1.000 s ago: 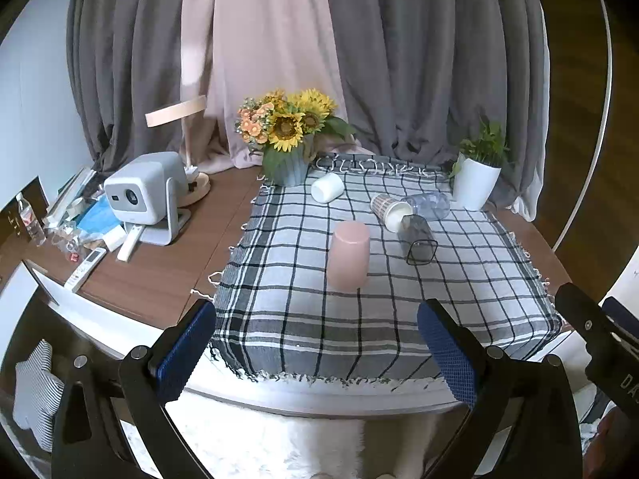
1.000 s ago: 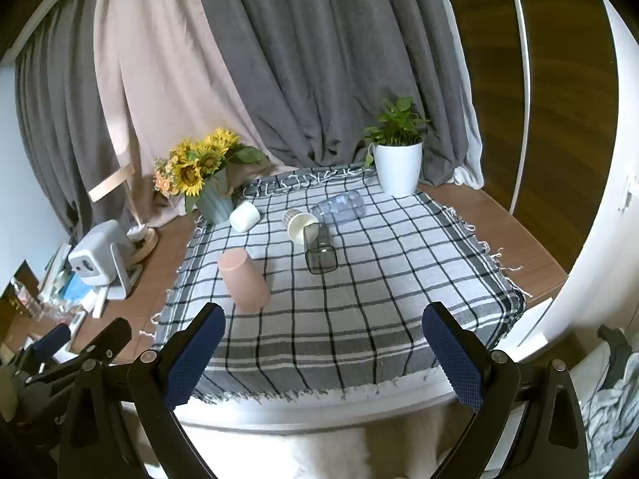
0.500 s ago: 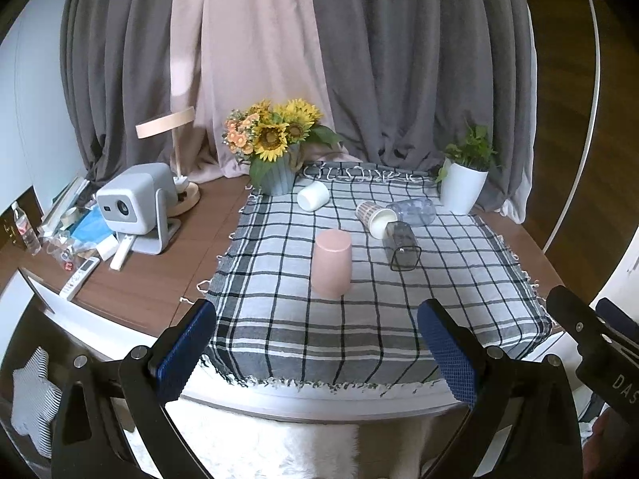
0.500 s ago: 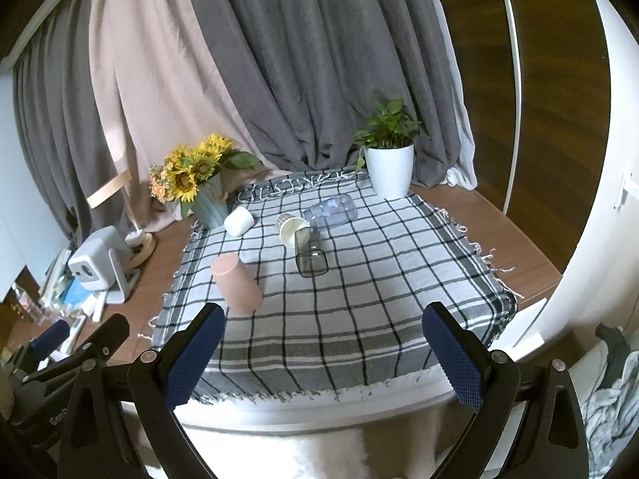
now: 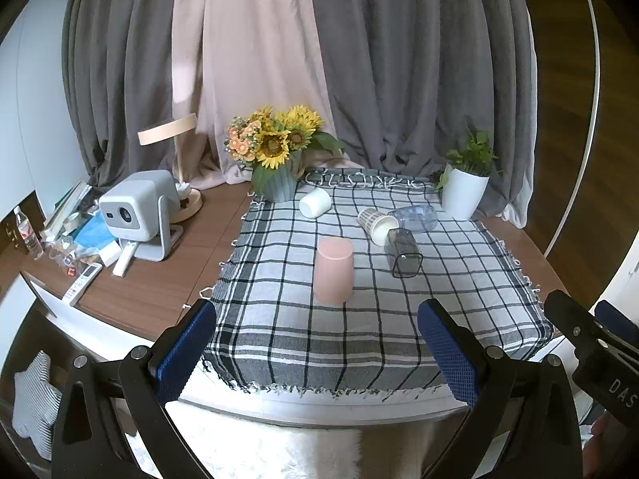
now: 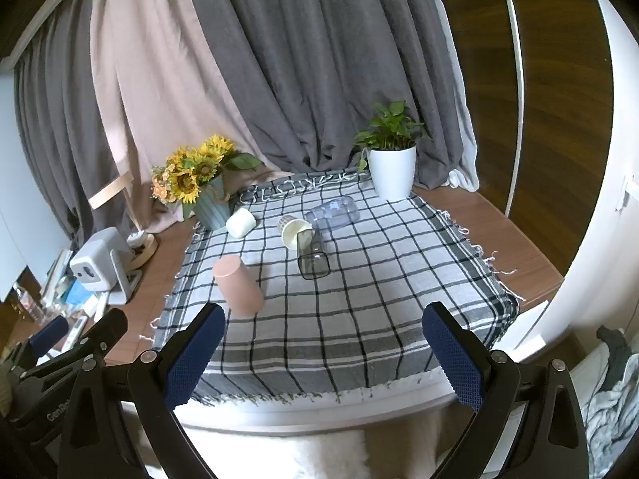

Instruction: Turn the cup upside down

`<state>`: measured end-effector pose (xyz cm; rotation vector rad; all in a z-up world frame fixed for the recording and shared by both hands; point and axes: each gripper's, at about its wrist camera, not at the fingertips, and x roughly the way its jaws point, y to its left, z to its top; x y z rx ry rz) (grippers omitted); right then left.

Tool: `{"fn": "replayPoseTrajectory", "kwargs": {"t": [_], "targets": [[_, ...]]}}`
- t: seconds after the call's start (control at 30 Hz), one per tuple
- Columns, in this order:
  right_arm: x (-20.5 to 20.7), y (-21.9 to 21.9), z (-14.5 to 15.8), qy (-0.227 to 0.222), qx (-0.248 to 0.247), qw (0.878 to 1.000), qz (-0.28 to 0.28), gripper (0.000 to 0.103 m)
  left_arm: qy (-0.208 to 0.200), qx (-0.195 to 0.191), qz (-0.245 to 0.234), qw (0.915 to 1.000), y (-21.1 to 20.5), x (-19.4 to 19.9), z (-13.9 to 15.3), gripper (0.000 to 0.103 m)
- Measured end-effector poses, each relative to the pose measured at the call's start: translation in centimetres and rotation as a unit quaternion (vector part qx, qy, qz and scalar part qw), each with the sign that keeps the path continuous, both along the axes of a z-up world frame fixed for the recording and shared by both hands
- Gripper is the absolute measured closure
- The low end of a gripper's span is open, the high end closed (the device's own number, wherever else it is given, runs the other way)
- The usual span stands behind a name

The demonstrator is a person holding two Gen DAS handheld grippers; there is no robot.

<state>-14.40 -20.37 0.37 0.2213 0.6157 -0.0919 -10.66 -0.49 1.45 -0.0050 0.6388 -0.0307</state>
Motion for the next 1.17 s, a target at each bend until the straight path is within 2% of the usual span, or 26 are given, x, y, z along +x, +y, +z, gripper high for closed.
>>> {"fn": "replayPoseTrajectory", "kwargs": {"t": [1.17], "targets": [[0.11, 0.52, 0.34, -0.004, -0.001, 1.000, -0.004, 0.003, -0.005, 0.002, -0.014, 0.9999, -0.19, -0.47, 0.41, 0.000]]}}
